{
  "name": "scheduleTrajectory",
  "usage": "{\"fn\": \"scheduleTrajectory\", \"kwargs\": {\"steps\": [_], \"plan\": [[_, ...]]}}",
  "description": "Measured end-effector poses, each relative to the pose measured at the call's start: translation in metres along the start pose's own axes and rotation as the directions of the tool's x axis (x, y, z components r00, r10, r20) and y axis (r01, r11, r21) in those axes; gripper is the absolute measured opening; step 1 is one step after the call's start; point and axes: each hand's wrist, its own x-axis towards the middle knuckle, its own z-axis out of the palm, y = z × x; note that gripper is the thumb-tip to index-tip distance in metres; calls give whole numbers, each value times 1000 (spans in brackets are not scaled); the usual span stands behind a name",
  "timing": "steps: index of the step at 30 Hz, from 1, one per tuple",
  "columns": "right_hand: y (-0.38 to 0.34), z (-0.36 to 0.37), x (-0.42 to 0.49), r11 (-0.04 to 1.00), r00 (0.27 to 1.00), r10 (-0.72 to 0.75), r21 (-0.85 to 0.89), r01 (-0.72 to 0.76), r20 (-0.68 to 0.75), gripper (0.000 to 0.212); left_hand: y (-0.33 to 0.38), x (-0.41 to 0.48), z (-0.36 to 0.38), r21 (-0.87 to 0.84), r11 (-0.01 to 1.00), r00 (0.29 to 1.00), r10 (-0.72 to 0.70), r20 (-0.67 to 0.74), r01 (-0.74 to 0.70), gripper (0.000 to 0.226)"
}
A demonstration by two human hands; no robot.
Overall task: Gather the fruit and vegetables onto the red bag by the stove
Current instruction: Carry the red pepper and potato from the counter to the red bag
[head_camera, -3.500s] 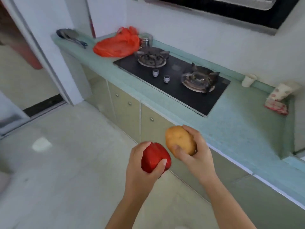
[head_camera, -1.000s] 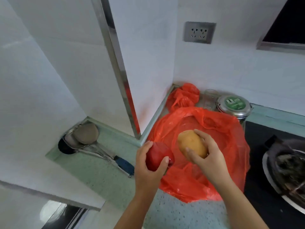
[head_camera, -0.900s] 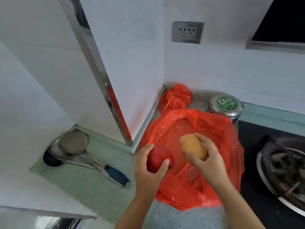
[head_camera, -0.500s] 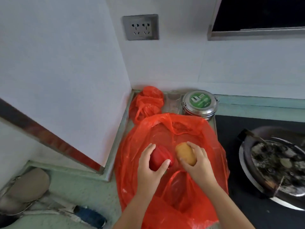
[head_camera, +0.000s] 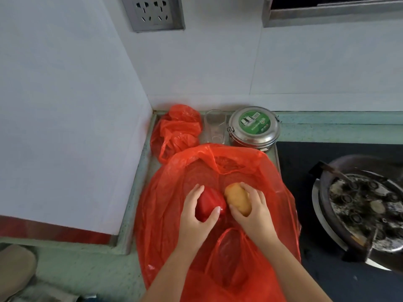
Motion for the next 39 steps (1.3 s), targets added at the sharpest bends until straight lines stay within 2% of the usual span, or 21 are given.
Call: {"fn": "scheduleTrajectory", "kwargs": {"steps": [8,14,22,28,35,39], "plan": [[2,2,-2,999,1000,23,-43,-23,-15,71,4,1,2,34,999,998,32,60,-34,62],[-2,-9,-11,996,998,-10,-94,5,-58,67,11,-2,-1,72,995,996,61,58,-65,60],[-25,-32,-48,981,983,-122,-165,99,-135,57,39,-23,-13,91,964,968,246,51,-250,46],[-47,-44,-88,912,938,-276,-366,187,-209,49,65,-50,-28,243,830,860,508,45,-503,39],[-73,-47,-148,852,912,-283,-514,97,-298,48,88,-90,-53,421,681,788,595,160,-599,40],[-83,-42,-188,766,887,-321,-641,38,-331,46,94,-115,-66,475,627,769,606,202,-618,40]]}}
